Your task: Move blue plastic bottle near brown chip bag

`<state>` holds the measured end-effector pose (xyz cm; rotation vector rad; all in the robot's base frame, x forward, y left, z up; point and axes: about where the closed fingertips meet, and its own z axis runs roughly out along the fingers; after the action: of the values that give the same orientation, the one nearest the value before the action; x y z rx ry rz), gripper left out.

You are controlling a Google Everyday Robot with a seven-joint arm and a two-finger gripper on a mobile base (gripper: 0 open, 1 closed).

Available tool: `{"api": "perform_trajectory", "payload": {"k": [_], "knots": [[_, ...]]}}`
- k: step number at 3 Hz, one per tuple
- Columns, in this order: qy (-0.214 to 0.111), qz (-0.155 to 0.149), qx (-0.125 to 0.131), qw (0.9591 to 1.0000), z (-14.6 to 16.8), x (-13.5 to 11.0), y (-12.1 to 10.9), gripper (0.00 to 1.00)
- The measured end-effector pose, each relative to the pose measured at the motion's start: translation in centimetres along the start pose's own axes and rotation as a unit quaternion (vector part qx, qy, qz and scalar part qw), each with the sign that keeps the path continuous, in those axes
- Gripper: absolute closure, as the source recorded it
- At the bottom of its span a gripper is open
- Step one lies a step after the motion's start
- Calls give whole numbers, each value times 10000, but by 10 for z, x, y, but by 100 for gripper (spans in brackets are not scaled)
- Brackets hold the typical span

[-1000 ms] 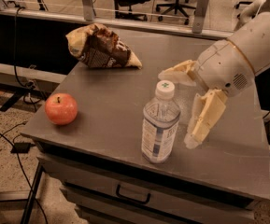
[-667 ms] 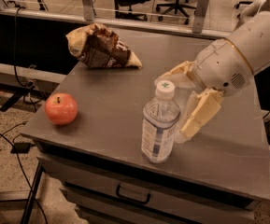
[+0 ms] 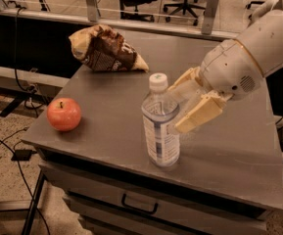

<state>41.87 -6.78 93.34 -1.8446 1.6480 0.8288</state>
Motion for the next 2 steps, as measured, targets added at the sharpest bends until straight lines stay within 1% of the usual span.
{"api": "perform_trajectory", "payload": {"k": [1, 2], "knots": [[5, -26, 22, 10000, 1, -3, 0, 96], [6, -34, 29, 10000, 1, -4, -1, 100]]}}
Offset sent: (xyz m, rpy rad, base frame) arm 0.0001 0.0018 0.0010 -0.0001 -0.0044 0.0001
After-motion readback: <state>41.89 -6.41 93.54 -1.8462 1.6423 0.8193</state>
